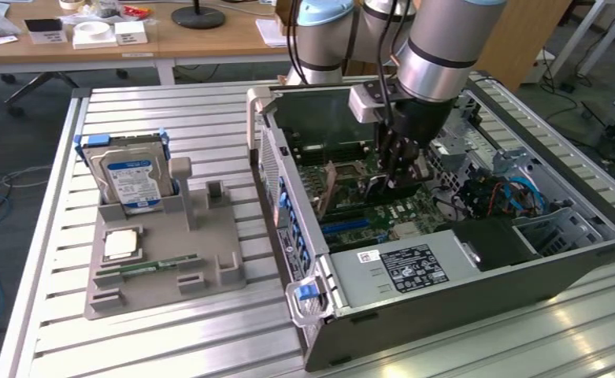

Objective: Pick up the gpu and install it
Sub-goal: 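Insert the gpu into the slot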

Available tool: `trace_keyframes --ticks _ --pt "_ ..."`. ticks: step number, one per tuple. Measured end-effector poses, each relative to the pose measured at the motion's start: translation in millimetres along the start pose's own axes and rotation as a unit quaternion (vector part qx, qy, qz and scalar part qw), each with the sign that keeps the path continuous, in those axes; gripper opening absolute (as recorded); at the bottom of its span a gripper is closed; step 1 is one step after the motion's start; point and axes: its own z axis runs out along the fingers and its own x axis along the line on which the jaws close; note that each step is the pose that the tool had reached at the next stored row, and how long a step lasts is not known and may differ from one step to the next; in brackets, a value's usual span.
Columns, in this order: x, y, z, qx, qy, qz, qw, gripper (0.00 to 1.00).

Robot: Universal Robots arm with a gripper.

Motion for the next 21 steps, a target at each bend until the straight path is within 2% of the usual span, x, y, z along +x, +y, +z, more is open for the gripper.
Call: trace_keyframes --ticks 10,15,21 --pt "0.6 6.2 10.5 0.0 0.0001 0.0 1.0 0.27" --pt "0.9 9.7 13.8 0.0016 -0.0007 0.0 1.0 0.27" --pt "3.5 10.6 16.7 0.0019 -0.001 0.0 1.0 0.27"
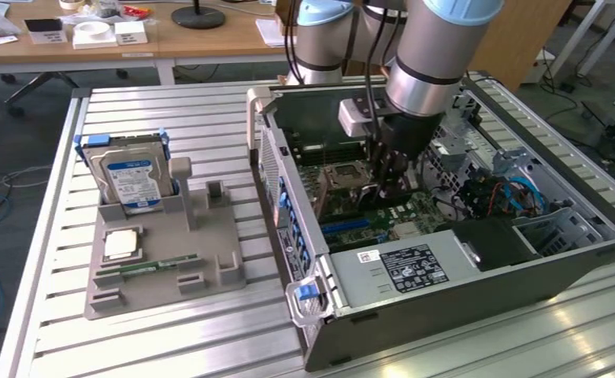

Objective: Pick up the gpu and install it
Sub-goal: 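Insert the gpu into the slot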

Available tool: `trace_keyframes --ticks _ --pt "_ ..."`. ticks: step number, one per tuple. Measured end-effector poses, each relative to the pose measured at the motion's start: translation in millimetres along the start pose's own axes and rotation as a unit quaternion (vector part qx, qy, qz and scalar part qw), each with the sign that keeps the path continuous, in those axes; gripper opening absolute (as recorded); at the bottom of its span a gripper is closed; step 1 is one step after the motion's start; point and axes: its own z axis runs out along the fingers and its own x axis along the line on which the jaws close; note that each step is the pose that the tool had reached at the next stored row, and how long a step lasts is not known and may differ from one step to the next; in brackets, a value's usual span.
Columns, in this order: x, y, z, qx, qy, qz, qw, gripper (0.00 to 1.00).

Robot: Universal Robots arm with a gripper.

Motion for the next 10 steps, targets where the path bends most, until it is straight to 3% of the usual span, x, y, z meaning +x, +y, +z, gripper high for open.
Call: trace_keyframes --ticks 10 --pt "0.5 5.9 5.8 0.0003 0.0001 0.0 1.0 0.27"
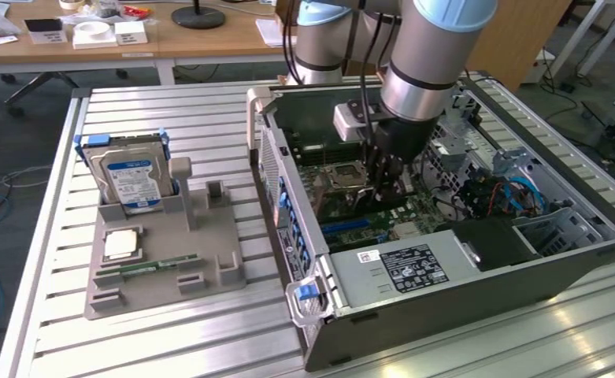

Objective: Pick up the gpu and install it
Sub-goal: 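Insert the gpu into the slot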

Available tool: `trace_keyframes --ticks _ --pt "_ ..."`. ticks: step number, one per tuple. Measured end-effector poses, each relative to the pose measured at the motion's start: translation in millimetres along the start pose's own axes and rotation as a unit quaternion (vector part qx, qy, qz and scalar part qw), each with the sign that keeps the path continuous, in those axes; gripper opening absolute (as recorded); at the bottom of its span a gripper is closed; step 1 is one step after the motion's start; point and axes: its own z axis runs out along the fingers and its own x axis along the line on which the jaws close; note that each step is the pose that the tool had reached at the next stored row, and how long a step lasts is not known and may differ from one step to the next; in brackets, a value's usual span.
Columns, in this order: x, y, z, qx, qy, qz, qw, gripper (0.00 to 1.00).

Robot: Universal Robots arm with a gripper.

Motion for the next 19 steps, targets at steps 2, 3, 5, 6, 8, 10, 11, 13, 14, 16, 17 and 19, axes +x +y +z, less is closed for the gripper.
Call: trace_keyframes --ticks 2,3,5,6,8,10,11,13,14,16,17,19 --pt "0.2 2.0 2.2 0.0002 0.0 0.0 1.0 0.27" --pt "0.2 2.8 3.1 0.0002 0.0 0.0 1.0 0.27" --pt "0.3 3.3 3.4 0.0001 0.0001 0.0 1.0 0.27" --pt "0.3 3.3 3.4 0.0001 0.0001 0.0 1.0 0.27" --pt "0.3 3.3 3.5 0.0002 0.0 0.0 1.0 0.27" --pt "0.2 3.7 3.5 0.0002 0.0 0.0 1.0 0.27" --pt "0.2 4.3 3.6 0.0002 -0.0001 0.0 1.0 0.27" --pt "0.3 6.2 3.7 0.0002 -0.0001 0.0 1.0 0.27" --pt "0.4 7.4 3.7 0.0002 0.0 0.0 1.0 0.27" --pt "0.4 8.7 3.8 0.0002 0.0 0.0 1.0 0.27" --pt "0.5 8.8 3.8 0.0002 0.0 0.0 1.0 0.27" --pt "1.0 9.0 3.9 0.0002 0.0 0.0 1.0 0.27"
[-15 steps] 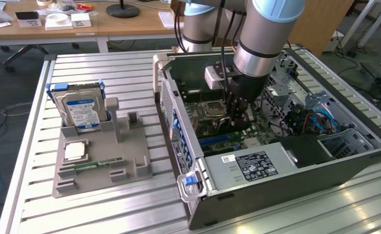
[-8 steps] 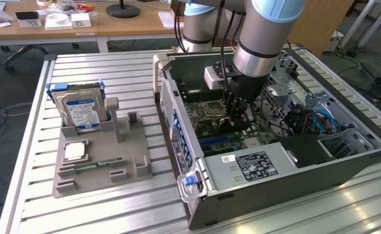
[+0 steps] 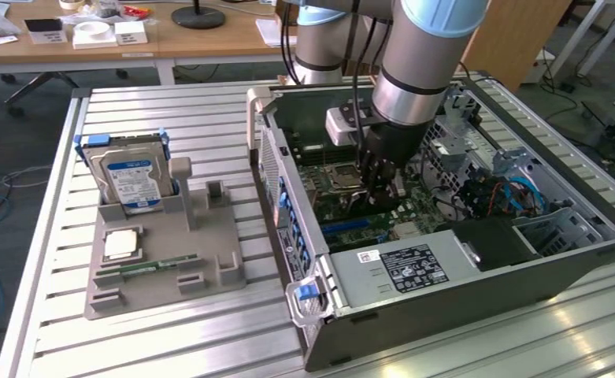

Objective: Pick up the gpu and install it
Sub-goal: 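Insert the gpu into the slot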

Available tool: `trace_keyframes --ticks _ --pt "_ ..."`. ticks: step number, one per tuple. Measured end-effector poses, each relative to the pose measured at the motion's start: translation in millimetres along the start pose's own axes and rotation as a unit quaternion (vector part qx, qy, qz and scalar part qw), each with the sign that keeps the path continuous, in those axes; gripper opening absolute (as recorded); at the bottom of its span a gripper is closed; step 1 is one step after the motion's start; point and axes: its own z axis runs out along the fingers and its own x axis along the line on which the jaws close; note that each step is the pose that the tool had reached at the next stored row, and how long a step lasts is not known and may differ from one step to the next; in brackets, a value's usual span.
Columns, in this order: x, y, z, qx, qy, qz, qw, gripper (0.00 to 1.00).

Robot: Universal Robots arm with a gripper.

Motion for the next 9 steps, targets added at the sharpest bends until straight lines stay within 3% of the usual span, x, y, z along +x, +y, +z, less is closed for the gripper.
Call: trace_keyframes --ticks 9 --pt "0.9 3.7 0.9 0.0 0.0 0.0 1.0 0.27"
